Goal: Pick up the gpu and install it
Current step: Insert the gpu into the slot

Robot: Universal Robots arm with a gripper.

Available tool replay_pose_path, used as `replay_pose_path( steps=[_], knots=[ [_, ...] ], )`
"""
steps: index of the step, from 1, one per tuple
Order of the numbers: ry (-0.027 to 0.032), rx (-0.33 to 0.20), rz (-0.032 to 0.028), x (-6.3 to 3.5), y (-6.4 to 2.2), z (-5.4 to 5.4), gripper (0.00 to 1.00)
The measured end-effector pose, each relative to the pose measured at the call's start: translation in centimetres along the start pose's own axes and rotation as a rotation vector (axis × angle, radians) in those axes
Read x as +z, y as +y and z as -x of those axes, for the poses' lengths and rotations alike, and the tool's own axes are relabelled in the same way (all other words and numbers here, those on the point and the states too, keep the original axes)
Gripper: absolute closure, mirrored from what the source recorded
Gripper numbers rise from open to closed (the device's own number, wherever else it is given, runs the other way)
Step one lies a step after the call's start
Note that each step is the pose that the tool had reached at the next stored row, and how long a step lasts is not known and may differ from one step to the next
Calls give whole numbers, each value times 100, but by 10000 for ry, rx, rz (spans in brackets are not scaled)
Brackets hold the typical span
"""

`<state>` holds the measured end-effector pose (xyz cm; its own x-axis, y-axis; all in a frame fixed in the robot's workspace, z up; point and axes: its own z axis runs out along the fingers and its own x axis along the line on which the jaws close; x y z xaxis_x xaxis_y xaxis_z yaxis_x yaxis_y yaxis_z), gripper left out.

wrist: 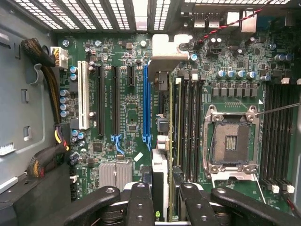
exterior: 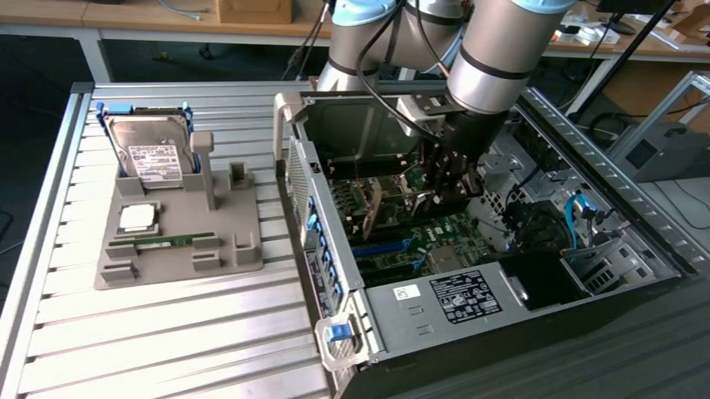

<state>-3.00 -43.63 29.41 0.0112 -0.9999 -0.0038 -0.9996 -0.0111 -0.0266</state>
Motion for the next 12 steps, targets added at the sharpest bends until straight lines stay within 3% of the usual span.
replay_pose_path(
  steps=[12],
  knots=[
    [1, -1, 1, 23, 35, 0, 73]
  ],
)
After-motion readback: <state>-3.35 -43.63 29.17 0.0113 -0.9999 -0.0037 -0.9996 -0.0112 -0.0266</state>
